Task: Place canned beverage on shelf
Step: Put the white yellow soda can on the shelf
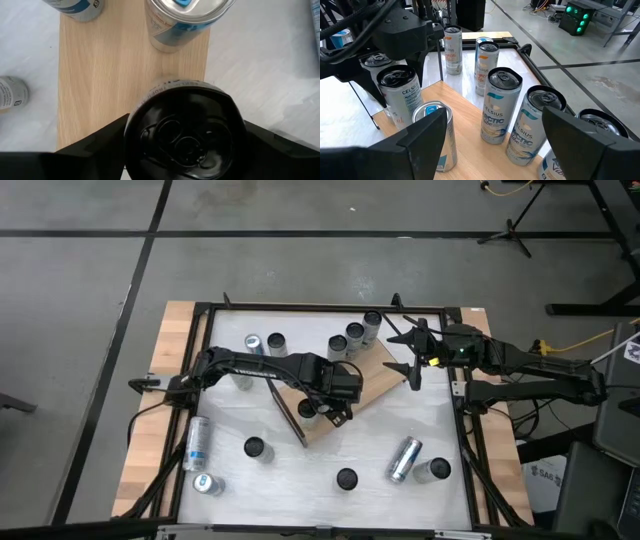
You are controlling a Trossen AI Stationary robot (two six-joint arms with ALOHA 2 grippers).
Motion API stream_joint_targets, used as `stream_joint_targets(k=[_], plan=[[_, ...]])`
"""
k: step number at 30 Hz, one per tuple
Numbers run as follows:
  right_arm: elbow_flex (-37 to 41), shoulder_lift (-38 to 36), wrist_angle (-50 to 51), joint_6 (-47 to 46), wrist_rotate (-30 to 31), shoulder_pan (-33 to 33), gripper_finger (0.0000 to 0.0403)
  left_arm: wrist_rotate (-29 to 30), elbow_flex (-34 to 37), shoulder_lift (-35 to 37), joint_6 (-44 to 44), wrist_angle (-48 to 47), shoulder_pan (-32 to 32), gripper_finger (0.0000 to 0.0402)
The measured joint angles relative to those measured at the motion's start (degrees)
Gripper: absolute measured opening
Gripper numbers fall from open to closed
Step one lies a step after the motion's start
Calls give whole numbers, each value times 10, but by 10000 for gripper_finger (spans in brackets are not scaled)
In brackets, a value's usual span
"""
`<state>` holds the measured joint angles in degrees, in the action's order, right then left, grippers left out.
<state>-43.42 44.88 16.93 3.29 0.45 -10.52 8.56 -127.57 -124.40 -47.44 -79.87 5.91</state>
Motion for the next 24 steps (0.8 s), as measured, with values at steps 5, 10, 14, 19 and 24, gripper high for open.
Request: stream_joint_targets(k=[5, 10, 14, 19, 24], plan=[[0, 0, 0, 0, 0, 0, 317, 0, 0, 0, 0, 1, 0, 294], [0, 0, 0, 0, 0, 0, 317, 0, 0, 0, 0, 2, 0, 294], [0, 0, 0, 0, 0, 0, 317, -4, 0, 0, 0, 11, 0, 295], [0, 0, 0, 0, 0, 0, 317, 19, 0, 0, -42, 8, -1, 295], [0, 0, 0, 0, 0, 0, 317, 9, 0, 0, -44, 9, -4, 295]])
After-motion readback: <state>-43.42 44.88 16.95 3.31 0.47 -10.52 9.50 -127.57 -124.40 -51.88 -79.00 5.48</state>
